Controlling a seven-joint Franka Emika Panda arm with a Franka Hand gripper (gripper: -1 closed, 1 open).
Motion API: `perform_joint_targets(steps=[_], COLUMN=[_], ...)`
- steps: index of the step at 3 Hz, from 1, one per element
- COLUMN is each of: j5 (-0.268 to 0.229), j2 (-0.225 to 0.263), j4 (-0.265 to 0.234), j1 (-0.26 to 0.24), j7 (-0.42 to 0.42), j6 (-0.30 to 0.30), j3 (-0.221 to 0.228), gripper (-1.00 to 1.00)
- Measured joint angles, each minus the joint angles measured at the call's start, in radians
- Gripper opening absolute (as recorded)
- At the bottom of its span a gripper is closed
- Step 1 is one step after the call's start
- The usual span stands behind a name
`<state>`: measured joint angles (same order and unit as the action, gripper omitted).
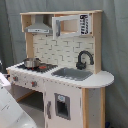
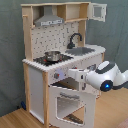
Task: Play with the kitchen
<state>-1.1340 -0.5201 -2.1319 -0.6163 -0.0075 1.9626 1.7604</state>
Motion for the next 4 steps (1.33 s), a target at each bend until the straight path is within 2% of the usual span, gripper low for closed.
perform_joint_targets(steps=[2, 4], j5=[-0.211, -0.374], j2=[0.001, 0.001], j4=[-0.005, -0.019], j1=[-0.024, -0.068], j7=[-0.019, -0.004], j6=[0.044, 0.164], j3=[-0.001, -0.002], gripper=[1.00, 1.00])
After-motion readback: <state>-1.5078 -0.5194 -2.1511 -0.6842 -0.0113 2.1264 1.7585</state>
